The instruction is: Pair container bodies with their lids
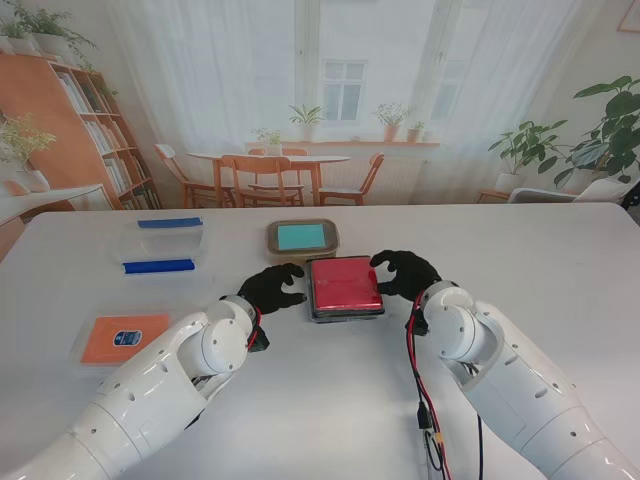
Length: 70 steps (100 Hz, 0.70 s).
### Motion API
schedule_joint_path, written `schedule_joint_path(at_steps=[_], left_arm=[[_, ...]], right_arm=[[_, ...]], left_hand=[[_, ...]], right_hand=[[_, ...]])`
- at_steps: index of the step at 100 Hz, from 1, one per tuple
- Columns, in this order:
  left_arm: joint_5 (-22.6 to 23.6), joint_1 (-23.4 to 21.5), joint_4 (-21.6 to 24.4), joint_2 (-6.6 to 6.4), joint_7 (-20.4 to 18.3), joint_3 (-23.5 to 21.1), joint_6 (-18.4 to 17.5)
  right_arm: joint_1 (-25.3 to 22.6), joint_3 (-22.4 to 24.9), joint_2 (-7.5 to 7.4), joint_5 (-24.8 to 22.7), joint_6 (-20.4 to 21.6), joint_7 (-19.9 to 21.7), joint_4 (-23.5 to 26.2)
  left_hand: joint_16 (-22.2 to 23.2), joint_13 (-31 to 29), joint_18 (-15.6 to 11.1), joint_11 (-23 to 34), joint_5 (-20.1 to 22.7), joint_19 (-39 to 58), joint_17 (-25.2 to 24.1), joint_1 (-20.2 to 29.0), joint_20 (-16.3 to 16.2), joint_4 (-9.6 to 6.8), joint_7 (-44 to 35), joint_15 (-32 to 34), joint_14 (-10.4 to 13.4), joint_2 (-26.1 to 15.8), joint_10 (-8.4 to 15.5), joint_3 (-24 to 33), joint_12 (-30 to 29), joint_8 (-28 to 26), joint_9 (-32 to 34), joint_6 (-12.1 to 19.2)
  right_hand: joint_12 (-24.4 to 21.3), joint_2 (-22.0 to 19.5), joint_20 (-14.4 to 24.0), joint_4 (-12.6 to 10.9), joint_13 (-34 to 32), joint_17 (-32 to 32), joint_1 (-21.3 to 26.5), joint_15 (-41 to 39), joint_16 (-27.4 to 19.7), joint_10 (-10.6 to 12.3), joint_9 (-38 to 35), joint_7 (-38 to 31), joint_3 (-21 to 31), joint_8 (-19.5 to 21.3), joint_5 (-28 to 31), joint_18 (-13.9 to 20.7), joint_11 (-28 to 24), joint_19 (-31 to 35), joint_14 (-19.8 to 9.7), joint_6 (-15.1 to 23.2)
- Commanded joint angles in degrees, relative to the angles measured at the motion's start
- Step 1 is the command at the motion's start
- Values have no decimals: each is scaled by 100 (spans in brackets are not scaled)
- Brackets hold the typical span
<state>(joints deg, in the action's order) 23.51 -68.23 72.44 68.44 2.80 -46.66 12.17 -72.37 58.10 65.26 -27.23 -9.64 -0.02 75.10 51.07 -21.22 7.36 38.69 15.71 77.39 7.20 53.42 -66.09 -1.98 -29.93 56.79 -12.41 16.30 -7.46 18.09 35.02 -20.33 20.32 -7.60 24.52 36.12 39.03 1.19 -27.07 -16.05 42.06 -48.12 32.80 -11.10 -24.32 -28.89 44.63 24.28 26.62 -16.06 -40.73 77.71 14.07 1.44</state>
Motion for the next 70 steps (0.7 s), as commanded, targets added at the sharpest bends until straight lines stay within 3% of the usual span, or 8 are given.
schedule_joint_path(at_steps=[1,15,30,49,52,62,64,70], left_arm=[[25,-71,61,-13,37,-46,19],[90,-220,226,-37,108,-210,1],[244,-412,462,-100,117,-424,-30],[455,-741,822,-187,115,-766,-88],[482,-804,885,-199,117,-830,-105],[542,-1021,1091,-235,120,-1056,-164],[550,-1064,1130,-241,120,-1100,-180],[599,-1197,1251,-262,124,-1230,-214]], right_arm=[[-77,38,30,-36,48,-31,115],[-194,118,39,-101,167,-171,290],[-256,106,45,-104,383,-237,437],[-210,-64,49,-115,739,-273,498],[-188,-109,49,-130,794,-277,493],[-105,-286,41,-165,884,-224,491],[-86,-324,41,-171,901,-215,484],[-21,-450,41,-204,962,-200,451]], left_hand=[[-92,35,-171,-65,-10,67,6,112,-12,-33,-29,-11,-127,-30,21,-67,-6,33,61,174],[-93,33,-168,-65,8,67,4,104,-13,-23,-27,-14,-136,-41,12,-87,-5,33,75,177],[-98,50,-170,-78,18,59,-11,88,-11,-12,-15,-27,-134,-59,10,-127,-9,37,66,178],[-126,149,-171,-126,27,3,-123,-97,3,29,-3,-107,-130,-168,-1,-298,-26,39,24,174],[-158,188,-153,-159,28,-29,-173,4,39,-23,3,-175,-144,-267,-14,-621,-31,32,13,174],[-361,321,-75,-259,47,-270,-431,-74,261,-46,47,-498,-183,-465,-39,-947,-76,48,-38,191],[-400,377,-65,-285,51,-321,-508,-108,307,-46,56,-561,-186,-498,-89,-1001,-88,51,-57,192],[-667,436,8,-353,76,-458,-729,-21,742,-107,97,-795,-174,-565,-89,-1232,-137,59,-80,208]], right_hand=[[57,70,33,157,55,50,-135,-68,24,-40,183,-44,2,13,54,151,-81,202,-79,130],[54,105,-45,162,442,535,-203,76,-27,7,462,-31,3,4,42,88,-88,-92,-147,105],[-21,144,-347,156,1004,1327,-231,591,-246,145,746,23,12,-19,53,-87,12,-1122,-296,65],[-150,188,-564,159,1451,1926,-193,1270,-488,332,994,113,57,-59,-37,123,177,-2137,-533,69],[-168,195,-595,160,1460,2038,-190,1337,-508,343,1013,125,68,-68,-57,142,197,-2322,-553,67],[-261,206,-1086,162,1634,2448,-176,1666,-618,421,1143,185,77,-133,-108,270,374,-4001,-667,90],[-260,217,-680,166,1691,2441,-169,1719,-627,445,1178,190,88,-162,-115,309,407,-4518,-701,97],[-315,235,-456,168,1902,2475,-153,1968,-751,573,1318,252,102,-221,-138,441,528,-5249,-854,118]])
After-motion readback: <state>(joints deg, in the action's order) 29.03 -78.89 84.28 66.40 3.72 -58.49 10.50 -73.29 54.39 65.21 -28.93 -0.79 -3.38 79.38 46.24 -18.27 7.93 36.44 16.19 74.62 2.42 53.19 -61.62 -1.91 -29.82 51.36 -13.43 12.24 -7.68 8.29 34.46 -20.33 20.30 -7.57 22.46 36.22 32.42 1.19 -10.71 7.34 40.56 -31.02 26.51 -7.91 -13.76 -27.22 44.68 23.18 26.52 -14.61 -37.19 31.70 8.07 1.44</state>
